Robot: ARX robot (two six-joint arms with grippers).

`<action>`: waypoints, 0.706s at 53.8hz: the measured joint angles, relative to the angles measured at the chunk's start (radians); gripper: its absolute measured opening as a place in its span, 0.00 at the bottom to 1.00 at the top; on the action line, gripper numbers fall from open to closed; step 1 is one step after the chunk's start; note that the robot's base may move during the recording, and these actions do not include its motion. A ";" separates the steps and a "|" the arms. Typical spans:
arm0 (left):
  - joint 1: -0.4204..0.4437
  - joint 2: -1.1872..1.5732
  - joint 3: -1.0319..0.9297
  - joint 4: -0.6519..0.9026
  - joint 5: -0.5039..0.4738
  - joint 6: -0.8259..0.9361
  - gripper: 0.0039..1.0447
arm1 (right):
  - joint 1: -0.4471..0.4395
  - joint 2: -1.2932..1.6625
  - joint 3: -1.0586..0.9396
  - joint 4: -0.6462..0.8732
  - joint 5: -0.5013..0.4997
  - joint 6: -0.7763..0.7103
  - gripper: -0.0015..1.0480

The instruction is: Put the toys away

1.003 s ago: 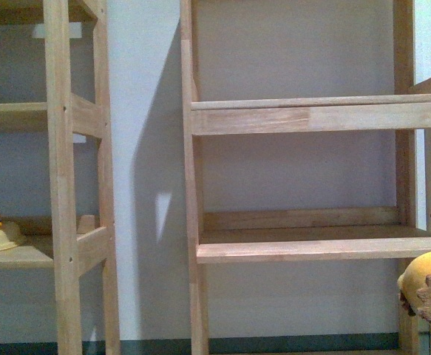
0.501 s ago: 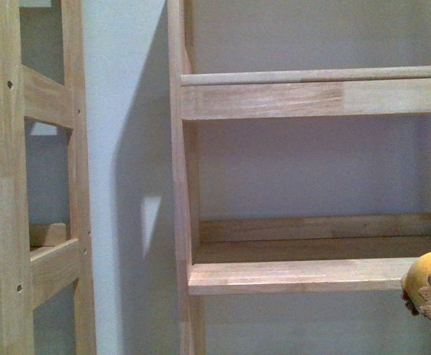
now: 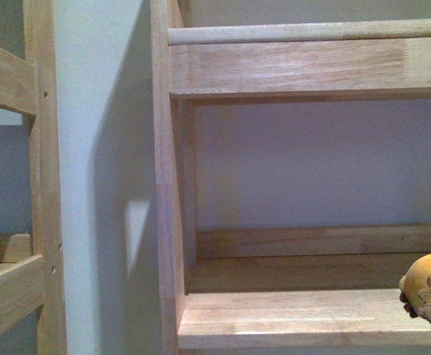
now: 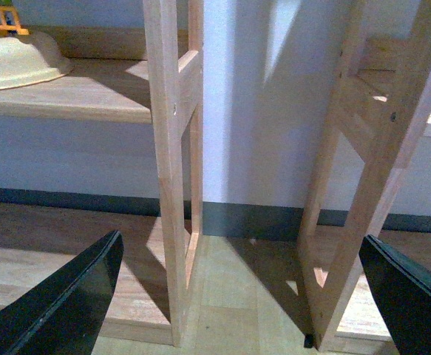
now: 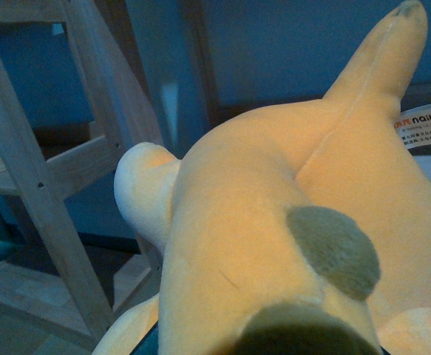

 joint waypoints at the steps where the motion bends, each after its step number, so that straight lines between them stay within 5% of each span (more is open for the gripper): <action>1: 0.000 0.000 0.000 0.000 0.000 0.000 0.95 | 0.000 0.000 0.000 0.000 0.000 0.000 0.17; 16: 0.000 0.000 0.000 0.000 0.000 0.000 0.95 | 0.000 0.000 0.000 0.000 0.002 0.000 0.17; 20: 0.000 0.000 0.000 0.000 0.000 0.000 0.95 | 0.011 0.021 0.043 -0.100 0.058 -0.098 0.17; 38: 0.000 0.000 0.000 0.000 0.000 0.000 0.95 | 0.110 0.167 0.288 -0.001 0.151 -0.270 0.17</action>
